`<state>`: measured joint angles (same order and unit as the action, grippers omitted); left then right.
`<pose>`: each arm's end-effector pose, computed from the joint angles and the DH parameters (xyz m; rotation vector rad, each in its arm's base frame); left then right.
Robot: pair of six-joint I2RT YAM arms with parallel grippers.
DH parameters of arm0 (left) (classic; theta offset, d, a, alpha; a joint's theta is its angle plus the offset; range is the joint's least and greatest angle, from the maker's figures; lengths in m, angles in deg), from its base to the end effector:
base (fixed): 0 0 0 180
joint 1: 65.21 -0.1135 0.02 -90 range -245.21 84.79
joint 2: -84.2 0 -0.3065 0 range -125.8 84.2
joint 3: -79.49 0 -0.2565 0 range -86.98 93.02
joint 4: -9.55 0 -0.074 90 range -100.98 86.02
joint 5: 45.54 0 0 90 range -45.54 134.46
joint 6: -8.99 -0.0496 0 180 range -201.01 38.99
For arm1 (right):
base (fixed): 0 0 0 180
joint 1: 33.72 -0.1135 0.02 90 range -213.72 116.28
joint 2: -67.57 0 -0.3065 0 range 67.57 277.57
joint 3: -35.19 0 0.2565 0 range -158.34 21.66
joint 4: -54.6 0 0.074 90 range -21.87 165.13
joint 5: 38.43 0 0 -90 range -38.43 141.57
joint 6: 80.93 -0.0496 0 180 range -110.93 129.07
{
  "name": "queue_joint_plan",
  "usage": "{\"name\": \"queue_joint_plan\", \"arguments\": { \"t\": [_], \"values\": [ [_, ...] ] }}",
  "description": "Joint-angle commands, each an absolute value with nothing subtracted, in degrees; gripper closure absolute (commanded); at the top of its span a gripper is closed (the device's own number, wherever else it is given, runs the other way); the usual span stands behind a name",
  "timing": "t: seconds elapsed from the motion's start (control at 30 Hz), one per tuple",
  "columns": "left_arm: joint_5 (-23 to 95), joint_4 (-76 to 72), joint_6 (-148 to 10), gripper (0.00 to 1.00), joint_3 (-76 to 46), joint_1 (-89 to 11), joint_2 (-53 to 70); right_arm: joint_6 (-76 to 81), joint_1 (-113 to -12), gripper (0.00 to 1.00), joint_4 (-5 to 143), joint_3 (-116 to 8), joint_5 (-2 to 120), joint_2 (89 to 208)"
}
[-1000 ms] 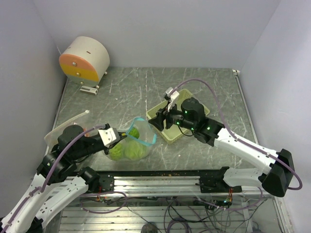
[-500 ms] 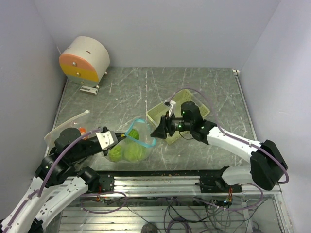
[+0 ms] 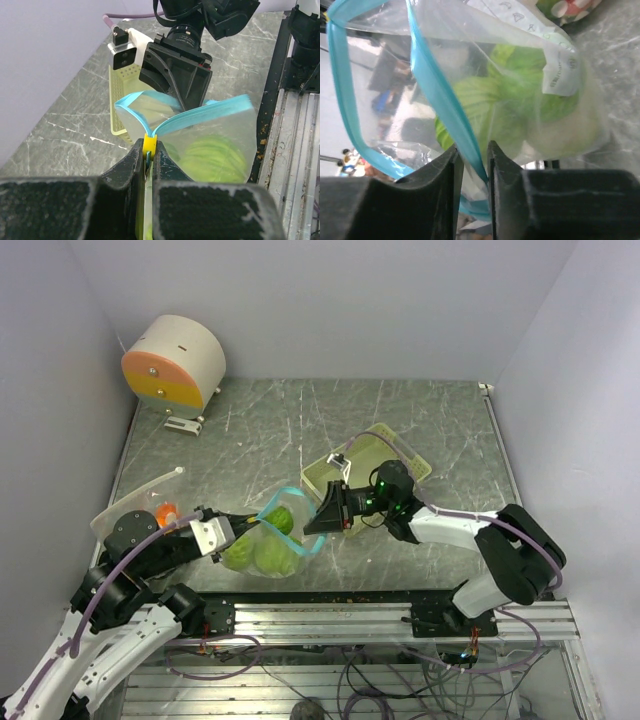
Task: Place the food in the zip-top bag and seal the zipper
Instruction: Adjust the zipper food storage bag at the center of the board.
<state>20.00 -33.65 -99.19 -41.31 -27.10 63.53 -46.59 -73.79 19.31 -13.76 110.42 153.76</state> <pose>0.0287 -0.0486 0.3718 1.0682 1.2985 -0.6150 0.2049 0.2278 0.2607 -0.7302 1.9220 1.9770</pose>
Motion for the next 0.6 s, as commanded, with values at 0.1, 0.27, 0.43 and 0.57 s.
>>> {"name": "queue_joint_plan", "arguments": {
  "t": [0.1,0.27,0.43,0.57],
  "values": [
    [22.1,-31.8,-101.1,0.93,-38.7,-26.9,65.2,-25.8,-71.5,0.95,53.6,-20.6,102.5,144.0],
    [26.0,-37.5,-103.1,0.93,-35.5,-26.9,65.3,-11.6,-71.3,1.0,84.9,-30.0,69.1,135.4],
    [29.8,-41.4,-103.7,0.93,-33.9,-26.9,65.0,-9.2,-71.2,1.0,93.0,-31.7,51.9,134.7],
    [32.8,-42.6,-102.9,0.93,-35.1,-26.9,64.8,-8.3,-71.3,1.0,94.2,-31.1,49.3,135.0]
  ]
}}
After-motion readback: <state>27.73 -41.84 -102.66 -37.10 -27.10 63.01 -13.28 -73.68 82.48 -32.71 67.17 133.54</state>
